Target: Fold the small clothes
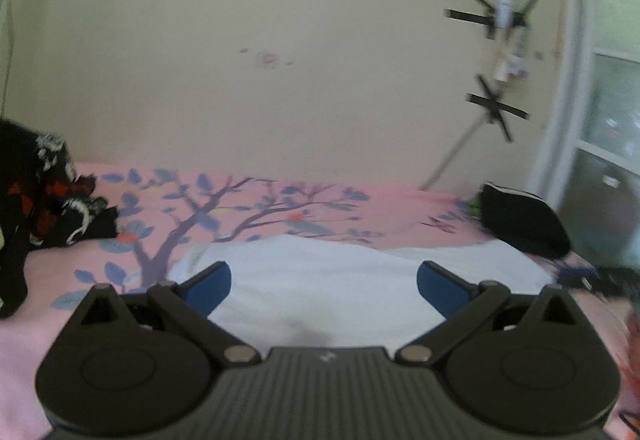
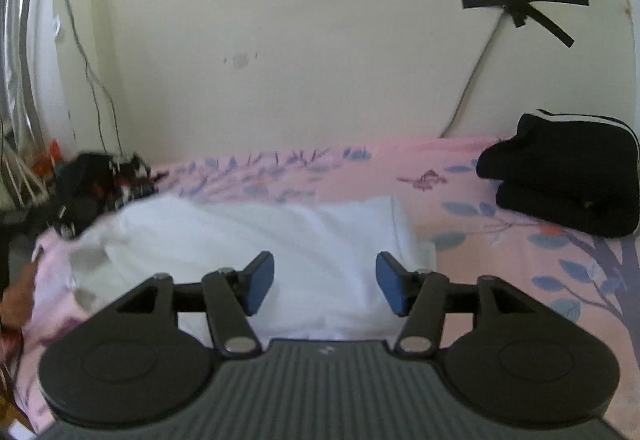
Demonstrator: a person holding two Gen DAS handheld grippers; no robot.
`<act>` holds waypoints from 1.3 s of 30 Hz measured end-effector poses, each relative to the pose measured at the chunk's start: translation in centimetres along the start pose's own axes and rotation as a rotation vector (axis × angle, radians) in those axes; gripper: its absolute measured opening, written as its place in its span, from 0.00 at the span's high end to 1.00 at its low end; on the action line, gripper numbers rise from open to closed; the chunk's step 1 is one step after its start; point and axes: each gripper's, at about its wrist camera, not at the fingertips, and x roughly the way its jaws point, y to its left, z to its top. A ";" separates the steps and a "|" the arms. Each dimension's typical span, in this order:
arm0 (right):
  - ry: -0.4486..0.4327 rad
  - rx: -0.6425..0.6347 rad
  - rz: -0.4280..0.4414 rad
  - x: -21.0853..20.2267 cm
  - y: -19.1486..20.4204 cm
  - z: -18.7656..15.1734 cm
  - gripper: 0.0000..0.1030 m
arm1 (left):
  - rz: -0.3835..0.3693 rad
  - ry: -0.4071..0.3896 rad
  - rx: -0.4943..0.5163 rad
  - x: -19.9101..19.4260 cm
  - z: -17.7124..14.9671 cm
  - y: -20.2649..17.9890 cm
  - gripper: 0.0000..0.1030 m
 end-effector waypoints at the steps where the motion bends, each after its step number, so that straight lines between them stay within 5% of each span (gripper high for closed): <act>1: -0.002 0.008 -0.001 0.4 -0.2 0.1 0.51 | -0.009 0.015 0.019 0.0 -0.1 -0.5 0.02; 3: 0.006 0.018 -0.016 1.4 -0.3 0.3 0.51 | 0.001 0.083 0.063 1.0 -0.4 -1.3 0.07; 7: 0.090 0.031 -0.089 3.4 -1.1 -1.2 0.50 | 0.148 0.275 0.076 4.8 -1.8 -0.1 0.22; 12: 0.073 0.121 -0.072 2.8 -2.9 -2.0 0.44 | 0.136 0.225 0.045 4.1 -1.7 0.3 0.25; 18: 0.035 0.201 -0.039 2.2 -4.1 -2.1 0.42 | 0.023 0.058 -0.078 1.2 0.9 1.8 0.21; 22: 0.086 0.230 -0.086 3.2 -4.5 -2.1 0.38 | 0.097 0.125 -0.044 4.4 2.4 2.3 0.28; 24: 0.085 0.235 -0.084 3.3 -4.6 -2.1 0.37 | 0.162 0.236 -0.037 7.6 2.0 3.1 0.36; 25: 0.084 0.235 -0.084 3.3 -4.6 -2.1 0.37 | 0.207 0.295 -0.046 9.2 1.4 3.7 0.30; 30: 0.075 0.270 -0.061 3.3 -5.2 -2.2 0.36 | 0.193 0.231 -0.047 9.1 0.7 4.2 0.30; 36: 0.051 0.394 0.001 2.7 -7.0 -2.4 0.36 | 0.051 0.063 -0.147 5.4 0.7 5.5 0.18; 39: 0.042 0.432 0.037 2.7 -7.5 -2.5 0.30 | 0.058 0.064 -0.190 5.1 1.1 6.0 0.18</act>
